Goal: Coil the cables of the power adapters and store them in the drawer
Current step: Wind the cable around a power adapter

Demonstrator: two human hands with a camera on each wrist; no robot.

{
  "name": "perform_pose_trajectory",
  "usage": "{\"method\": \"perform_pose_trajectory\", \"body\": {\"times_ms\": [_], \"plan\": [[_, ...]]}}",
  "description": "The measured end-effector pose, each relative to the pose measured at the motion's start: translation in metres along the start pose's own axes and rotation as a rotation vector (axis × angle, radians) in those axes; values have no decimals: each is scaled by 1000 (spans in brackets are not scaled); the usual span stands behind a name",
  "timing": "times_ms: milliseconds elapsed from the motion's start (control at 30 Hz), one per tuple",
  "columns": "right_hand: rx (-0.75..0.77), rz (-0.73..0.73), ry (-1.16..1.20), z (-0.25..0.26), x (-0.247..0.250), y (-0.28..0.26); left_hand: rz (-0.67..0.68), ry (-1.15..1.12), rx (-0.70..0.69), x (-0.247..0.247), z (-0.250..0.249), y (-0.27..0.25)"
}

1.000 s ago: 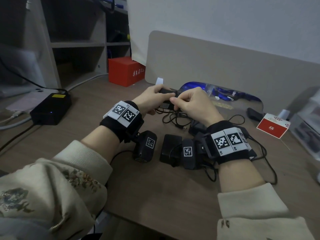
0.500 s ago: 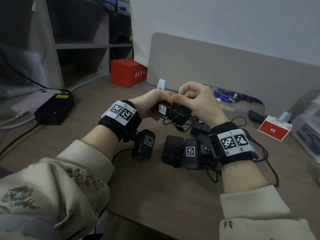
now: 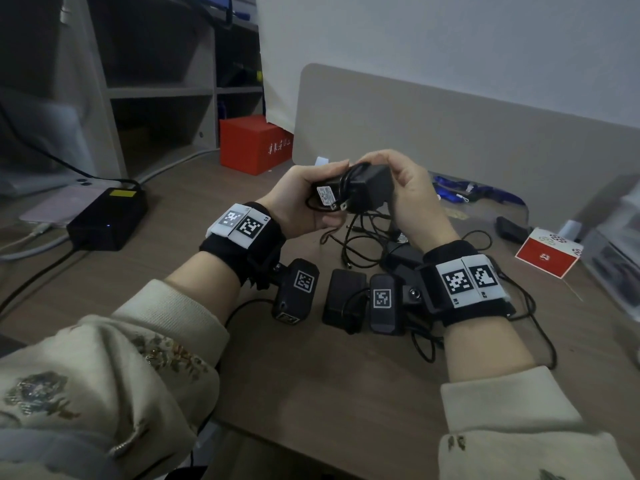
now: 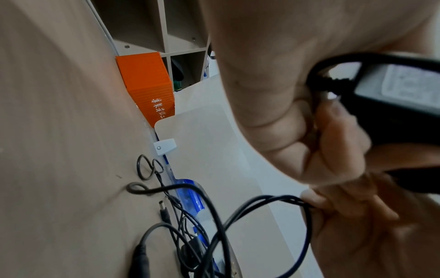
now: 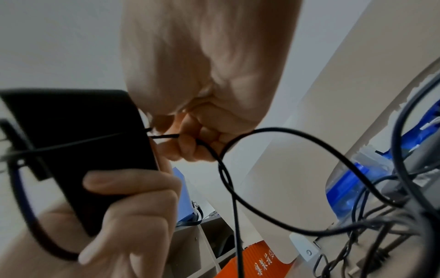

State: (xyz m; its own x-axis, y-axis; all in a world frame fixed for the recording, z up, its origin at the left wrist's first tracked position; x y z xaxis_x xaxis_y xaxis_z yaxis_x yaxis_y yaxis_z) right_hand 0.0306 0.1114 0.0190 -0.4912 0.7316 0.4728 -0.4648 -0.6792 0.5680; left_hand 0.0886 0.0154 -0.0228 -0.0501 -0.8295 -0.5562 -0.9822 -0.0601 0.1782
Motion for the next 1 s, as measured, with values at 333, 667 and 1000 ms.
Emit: {"method": "perform_pose_trajectory", "body": {"times_ms": [333, 667, 1000], "plan": [[-71, 179, -386, -23, -15, -2, -76, -214, -286, 12, -29, 4], [-179, 366, -386, -26, -28, -7, -382, 138, -427, 21, -30, 0], [-76, 169, -565, -18, -13, 0, -552, 362, -463, 42, -31, 2]]}}
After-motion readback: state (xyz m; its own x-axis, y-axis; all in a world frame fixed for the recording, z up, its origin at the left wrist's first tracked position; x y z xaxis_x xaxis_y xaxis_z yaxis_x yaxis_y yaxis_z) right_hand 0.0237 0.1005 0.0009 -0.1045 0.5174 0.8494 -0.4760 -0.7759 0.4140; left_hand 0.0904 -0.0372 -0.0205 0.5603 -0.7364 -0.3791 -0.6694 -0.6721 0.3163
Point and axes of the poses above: each hand's wrist, its own y-axis towards the middle knuckle, its own x-axis out of the back of the hand, z = x × y, the point moved 7 cm from there along y, towards the middle knuckle, and after that the axes turned 11 degrees about -y, right-handed, at the moved point
